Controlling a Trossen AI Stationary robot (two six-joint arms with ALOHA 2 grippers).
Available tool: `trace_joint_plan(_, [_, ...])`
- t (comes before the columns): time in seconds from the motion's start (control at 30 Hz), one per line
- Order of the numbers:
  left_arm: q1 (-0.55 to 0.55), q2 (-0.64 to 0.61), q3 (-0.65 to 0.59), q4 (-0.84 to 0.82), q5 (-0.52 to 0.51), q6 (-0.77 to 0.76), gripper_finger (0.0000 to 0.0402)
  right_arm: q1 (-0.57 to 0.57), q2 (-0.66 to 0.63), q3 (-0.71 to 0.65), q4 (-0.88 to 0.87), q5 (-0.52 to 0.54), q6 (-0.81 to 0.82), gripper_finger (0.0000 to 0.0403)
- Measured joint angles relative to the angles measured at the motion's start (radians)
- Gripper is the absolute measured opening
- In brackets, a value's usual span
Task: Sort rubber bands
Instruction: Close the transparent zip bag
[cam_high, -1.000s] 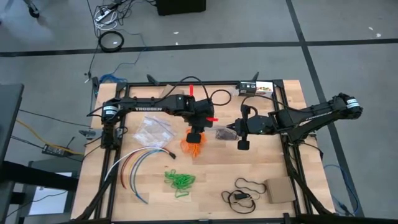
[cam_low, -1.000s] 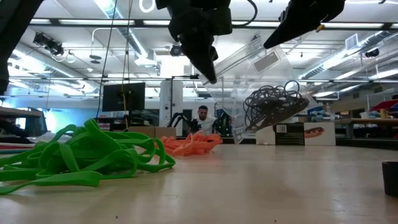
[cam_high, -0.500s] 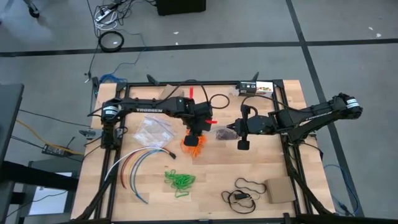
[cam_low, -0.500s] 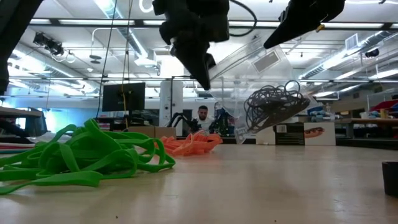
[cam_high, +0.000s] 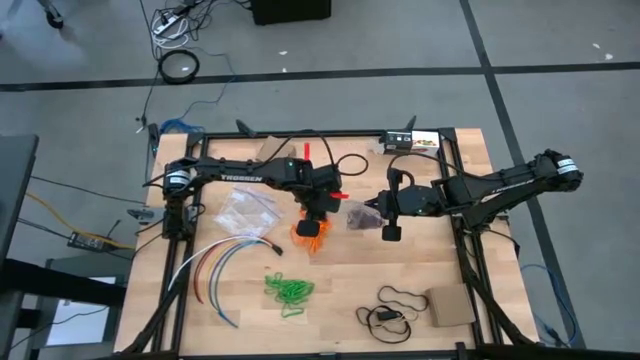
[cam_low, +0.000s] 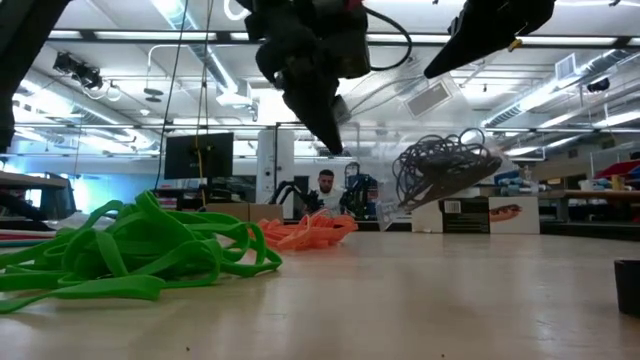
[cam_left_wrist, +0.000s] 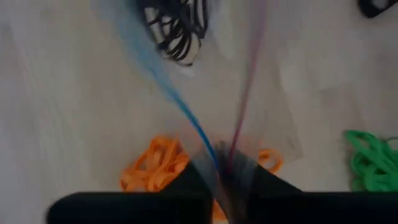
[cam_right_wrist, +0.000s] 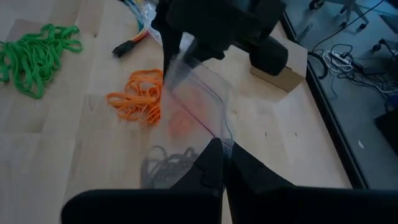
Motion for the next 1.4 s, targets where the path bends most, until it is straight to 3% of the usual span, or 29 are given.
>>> trace_joint_plan(0.2, [0.001, 0.000, 0.000, 0.002, -0.044, -0.008, 0.0119, 0.000, 0.000, 0.000, -0.004, 0.000, 0.001, 0.0000])
trace_joint_plan(0.37, [0.012, -0.018, 0.000, -0.008, -0.049, -0.021, 0.0143, 0.000, 0.000, 0.000, -0.027, 0.000, 0.021, 0.0000])
trace_joint_plan(0.83, [0.026, -0.032, 0.000, 0.067, -0.024, -0.024, 0.0089, 0.000, 0.000, 0.000, -0.026, 0.000, 0.025, 0.0000])
trace_joint_plan(1.0, [0.026, -0.032, 0.000, 0.034, -0.035, -0.010, 0.0022, 0.000, 0.000, 0.000, -0.030, -0.004, 0.025, 0.0003])
trace_joint_plan(1.4, [0.025, -0.032, 0.000, 0.007, -0.046, 0.003, 0.0002, -0.033, 0.000, 0.000, -0.064, -0.149, 0.051, 0.0073])
